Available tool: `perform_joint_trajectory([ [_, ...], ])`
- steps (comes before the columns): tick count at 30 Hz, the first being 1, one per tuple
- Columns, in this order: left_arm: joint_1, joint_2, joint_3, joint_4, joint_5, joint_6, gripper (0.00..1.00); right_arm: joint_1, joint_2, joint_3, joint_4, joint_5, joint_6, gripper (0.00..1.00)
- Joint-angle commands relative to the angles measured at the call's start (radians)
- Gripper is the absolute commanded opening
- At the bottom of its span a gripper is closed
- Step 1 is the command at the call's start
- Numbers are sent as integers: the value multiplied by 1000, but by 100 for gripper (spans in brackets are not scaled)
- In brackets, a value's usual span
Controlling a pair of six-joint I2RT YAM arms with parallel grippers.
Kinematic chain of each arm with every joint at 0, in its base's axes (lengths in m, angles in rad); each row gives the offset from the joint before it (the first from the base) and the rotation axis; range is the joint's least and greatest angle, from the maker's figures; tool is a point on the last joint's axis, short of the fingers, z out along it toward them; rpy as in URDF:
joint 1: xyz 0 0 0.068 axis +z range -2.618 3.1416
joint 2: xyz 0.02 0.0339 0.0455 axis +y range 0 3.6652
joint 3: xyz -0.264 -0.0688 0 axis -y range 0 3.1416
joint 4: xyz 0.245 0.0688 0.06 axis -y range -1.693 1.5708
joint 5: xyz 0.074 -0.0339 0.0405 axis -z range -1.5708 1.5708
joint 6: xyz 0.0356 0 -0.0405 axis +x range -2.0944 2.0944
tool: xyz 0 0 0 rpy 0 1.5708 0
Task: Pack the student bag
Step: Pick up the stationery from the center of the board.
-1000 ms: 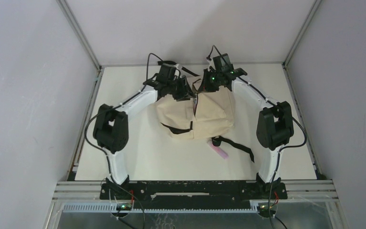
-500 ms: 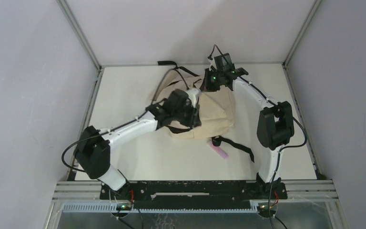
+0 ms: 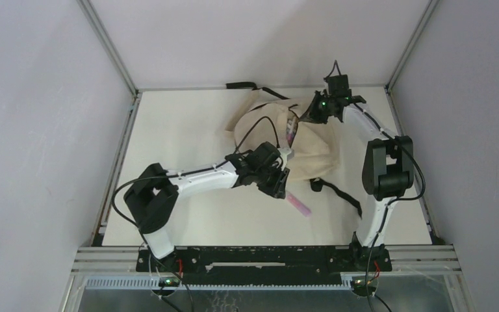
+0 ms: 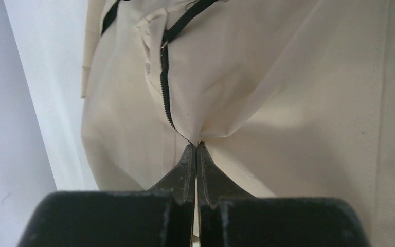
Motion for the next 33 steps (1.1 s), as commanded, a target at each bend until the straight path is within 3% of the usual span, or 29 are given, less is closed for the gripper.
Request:
perform_joint_trajectory([
  [1,-46,14,74,18,-41,-49,43,-14,-68,30,74,3,21,0],
  [4,-77,36,97,6,-71,-41,45,-1,-67,34,72,0,13,0],
  [7,-90,63,120,-14,-106,-55,54,10,-66,33,72,-3,9,0],
  [16,-96,213,263,-89,-260,-160,60,28,-68,21,76,-13,12,0],
  [24,-97,313,390,-215,-249,-199,62,34,-72,16,75,-14,10,0],
  [33,-97,348,427,-265,-244,-209,63,39,-72,15,74,-16,10,0],
])
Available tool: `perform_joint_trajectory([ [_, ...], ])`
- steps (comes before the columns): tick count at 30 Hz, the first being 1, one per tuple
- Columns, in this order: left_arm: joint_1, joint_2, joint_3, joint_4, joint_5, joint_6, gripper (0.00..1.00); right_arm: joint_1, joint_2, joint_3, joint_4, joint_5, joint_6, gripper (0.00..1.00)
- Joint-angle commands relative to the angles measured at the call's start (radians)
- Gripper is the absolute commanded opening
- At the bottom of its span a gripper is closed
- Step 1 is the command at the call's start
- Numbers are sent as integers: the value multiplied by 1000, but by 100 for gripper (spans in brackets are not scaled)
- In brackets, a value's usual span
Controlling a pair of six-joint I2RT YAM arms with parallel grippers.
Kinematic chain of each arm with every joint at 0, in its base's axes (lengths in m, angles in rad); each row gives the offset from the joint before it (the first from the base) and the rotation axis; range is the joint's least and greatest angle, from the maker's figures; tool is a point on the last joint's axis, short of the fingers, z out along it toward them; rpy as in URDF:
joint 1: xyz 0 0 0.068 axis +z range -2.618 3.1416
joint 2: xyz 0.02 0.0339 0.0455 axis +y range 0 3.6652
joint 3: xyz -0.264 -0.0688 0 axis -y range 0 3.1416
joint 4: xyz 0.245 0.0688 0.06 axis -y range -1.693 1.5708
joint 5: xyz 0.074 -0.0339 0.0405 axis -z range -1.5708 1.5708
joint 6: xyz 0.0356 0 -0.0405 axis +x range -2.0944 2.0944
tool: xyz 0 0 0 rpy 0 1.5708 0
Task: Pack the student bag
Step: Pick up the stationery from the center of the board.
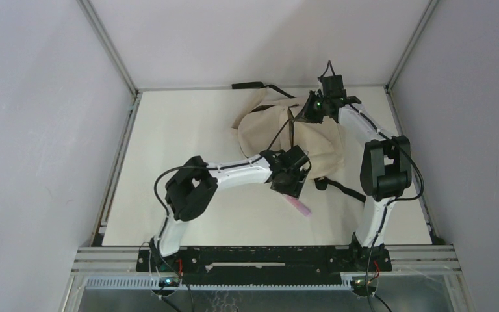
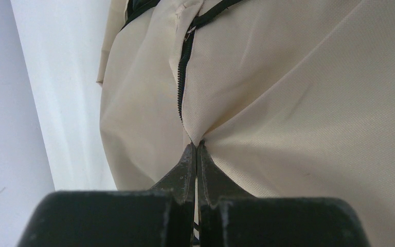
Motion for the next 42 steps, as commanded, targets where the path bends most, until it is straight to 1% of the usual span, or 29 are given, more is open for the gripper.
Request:
perform_joint_trajectory([
  [1,0,14,56,-33,-10,-20,63,18,-68,14,43,-27,7,0],
  [5,2,19,59,-52,-10,-24,63,20,-68,13,45,-26,7,0],
  [9,5,11,63,-96,-40,-26,61,20,-71,14,43,-26,7,0],
  [15,9,-31,24,-102,-68,-28,58,22,-74,13,45,-27,8,0],
  [20,8,-55,-1,-113,-58,11,59,22,-77,13,44,-29,7,0],
  [23,9,-83,-25,-94,-29,66,58,23,-79,13,45,-29,8,0],
  [28,8,-163,-54,-60,-10,205,58,26,-83,13,46,-29,9,0],
  [31,8,-204,-71,-31,62,316,59,30,-86,13,44,-27,8,0],
  [35,5,-224,-119,40,215,477,59,31,-88,13,44,-27,9,0],
  [40,-13,-207,-137,81,258,629,60,33,-94,9,39,-27,4,0],
  [42,-25,-213,-161,127,260,677,61,32,-94,8,40,-27,2,0],
])
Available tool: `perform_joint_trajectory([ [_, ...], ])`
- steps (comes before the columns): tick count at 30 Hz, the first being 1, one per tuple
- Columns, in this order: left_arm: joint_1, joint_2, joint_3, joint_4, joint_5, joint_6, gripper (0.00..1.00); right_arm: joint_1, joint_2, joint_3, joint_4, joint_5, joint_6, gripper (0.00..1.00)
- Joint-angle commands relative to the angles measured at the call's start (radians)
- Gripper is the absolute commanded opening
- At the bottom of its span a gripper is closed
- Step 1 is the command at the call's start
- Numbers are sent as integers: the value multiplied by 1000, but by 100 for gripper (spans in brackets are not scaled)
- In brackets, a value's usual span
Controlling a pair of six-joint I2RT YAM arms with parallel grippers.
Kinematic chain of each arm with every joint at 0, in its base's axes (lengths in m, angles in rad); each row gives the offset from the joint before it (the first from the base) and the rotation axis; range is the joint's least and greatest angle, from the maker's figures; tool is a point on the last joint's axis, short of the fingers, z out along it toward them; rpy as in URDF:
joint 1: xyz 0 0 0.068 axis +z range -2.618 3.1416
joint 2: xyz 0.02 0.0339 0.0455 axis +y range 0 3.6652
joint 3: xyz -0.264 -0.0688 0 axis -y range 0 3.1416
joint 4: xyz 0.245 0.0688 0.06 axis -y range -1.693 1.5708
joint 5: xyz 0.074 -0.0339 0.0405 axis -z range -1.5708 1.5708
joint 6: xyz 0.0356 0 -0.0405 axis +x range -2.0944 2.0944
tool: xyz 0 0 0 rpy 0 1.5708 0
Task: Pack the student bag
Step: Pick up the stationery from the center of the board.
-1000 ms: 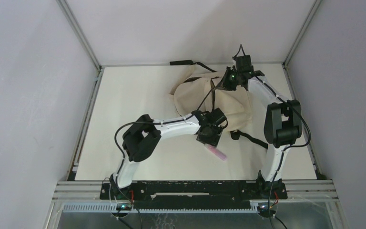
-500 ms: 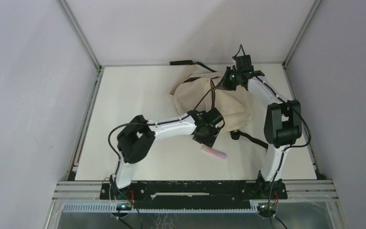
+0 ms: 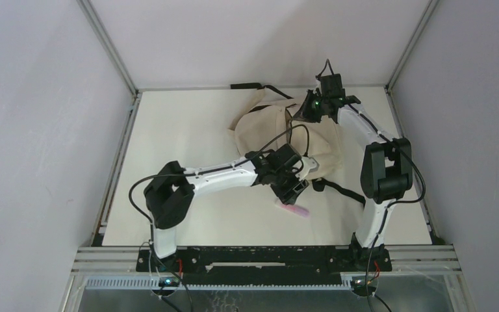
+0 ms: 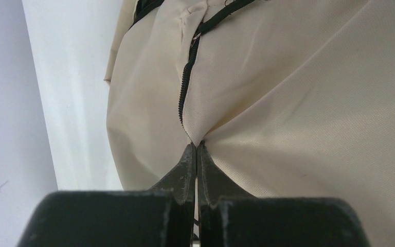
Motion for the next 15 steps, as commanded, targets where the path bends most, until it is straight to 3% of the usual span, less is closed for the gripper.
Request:
perform_joint_trajectory([
  [1,-26,-30,-58,121,52,188,62,12,-68,9,41,-27,0,0],
  [15,-49,69,-63,159,61,330,61,4,-65,7,43,-32,0,0],
])
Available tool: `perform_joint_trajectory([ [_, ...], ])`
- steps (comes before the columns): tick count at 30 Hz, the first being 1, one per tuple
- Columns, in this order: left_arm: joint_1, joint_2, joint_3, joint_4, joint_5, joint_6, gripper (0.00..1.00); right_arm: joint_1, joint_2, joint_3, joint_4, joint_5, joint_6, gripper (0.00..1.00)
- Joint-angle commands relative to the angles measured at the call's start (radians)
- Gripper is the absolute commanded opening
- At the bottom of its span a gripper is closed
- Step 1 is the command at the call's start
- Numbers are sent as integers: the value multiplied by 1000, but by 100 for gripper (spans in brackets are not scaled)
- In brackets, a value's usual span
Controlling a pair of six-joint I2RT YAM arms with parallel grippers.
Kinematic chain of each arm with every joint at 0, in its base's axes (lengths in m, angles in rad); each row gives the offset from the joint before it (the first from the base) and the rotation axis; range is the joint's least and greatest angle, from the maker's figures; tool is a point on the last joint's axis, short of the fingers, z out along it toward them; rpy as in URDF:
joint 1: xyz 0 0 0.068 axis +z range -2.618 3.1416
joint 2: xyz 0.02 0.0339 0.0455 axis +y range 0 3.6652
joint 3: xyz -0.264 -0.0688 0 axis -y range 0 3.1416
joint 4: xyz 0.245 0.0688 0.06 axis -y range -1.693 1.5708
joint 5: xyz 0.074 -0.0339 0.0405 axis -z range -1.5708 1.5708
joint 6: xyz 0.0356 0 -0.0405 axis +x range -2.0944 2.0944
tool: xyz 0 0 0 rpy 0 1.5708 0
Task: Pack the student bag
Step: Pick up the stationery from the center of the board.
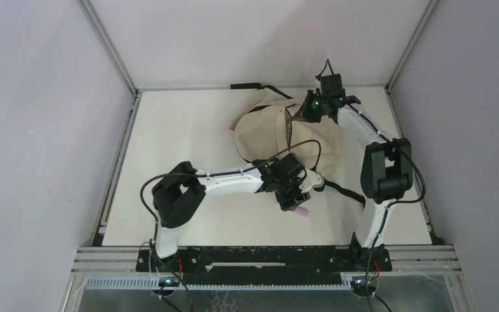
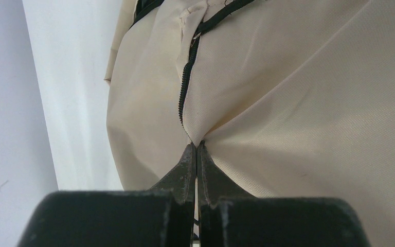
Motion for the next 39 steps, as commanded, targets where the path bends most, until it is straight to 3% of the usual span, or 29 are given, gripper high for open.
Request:
perform_joint_trajectory([
  [1,-11,36,0,38,18,69,61,4,-65,8,43,-31,0,0],
  [10,-20,87,-11,59,-49,44,57,3,-61,8,44,-31,0,0],
  [22,-5,-40,-115,92,-186,-68,11,4,-61,6,48,-32,6,0],
  [28,64,-171,-168,81,-184,-208,0,4,-65,6,50,-32,7,0],
  [33,187,-205,-113,-18,-95,-355,0,4,-71,-3,61,-35,14,0],
  [39,314,-274,-58,-16,-24,-501,0,11,-67,-4,65,-38,13,0],
])
